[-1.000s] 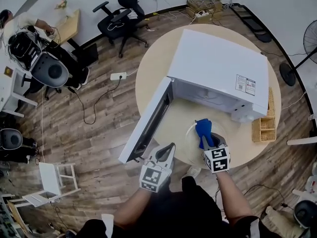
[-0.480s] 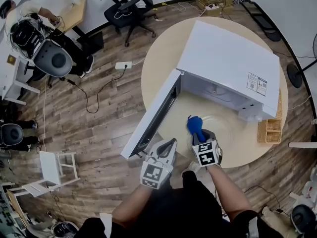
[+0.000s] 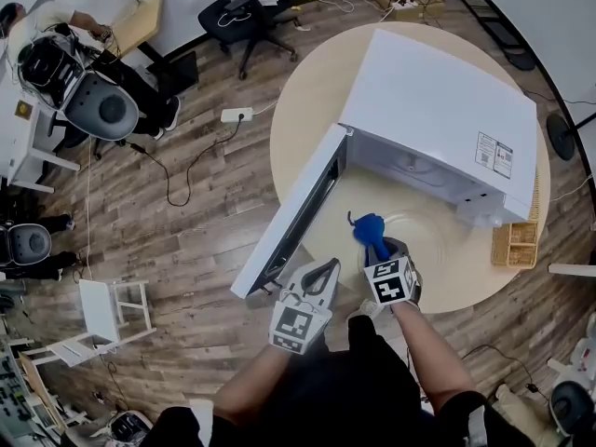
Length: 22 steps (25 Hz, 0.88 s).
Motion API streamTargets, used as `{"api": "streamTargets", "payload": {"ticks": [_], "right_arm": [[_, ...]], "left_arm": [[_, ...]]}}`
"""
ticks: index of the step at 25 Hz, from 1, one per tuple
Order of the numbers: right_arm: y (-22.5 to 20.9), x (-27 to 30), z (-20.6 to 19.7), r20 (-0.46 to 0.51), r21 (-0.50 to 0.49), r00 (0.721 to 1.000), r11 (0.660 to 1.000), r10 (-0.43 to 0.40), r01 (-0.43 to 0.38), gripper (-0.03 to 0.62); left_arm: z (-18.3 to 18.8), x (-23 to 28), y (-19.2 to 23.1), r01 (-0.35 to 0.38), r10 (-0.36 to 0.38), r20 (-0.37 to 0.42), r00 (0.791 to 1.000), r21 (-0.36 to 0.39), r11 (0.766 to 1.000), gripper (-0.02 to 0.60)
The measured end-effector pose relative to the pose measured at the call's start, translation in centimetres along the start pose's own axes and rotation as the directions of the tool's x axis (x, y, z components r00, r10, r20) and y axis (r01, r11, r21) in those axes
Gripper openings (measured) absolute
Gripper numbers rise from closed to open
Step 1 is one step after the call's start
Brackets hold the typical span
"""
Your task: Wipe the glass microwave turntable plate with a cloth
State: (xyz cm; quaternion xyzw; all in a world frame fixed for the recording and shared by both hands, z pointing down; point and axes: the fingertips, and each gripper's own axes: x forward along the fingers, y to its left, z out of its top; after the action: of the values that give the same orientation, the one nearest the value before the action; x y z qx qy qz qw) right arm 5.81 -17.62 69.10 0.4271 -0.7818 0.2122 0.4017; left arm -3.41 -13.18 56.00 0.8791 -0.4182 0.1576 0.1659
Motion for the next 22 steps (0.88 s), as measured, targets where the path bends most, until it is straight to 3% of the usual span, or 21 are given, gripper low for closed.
{"api": "streamTargets", "payload": {"ticks": [8,22], "right_arm": [[-1.5,0.2,0.0,-0.005,0.002,1.000,1.000,-0.021,0.021,0.067],[-9.2,-0.7,-1.5,-0.036,0.107,0.989,0.984,-0.140,0.143,0.067]], "left_arm": [[-0.1,0.9,-0.2,0.012,-0.012,-0.011,1.000,0.004,1.000,0.006],[1.0,3.2,-1.7,0.063,-0.063,-0.010,0.998,0.022,0.998,0.005]]}}
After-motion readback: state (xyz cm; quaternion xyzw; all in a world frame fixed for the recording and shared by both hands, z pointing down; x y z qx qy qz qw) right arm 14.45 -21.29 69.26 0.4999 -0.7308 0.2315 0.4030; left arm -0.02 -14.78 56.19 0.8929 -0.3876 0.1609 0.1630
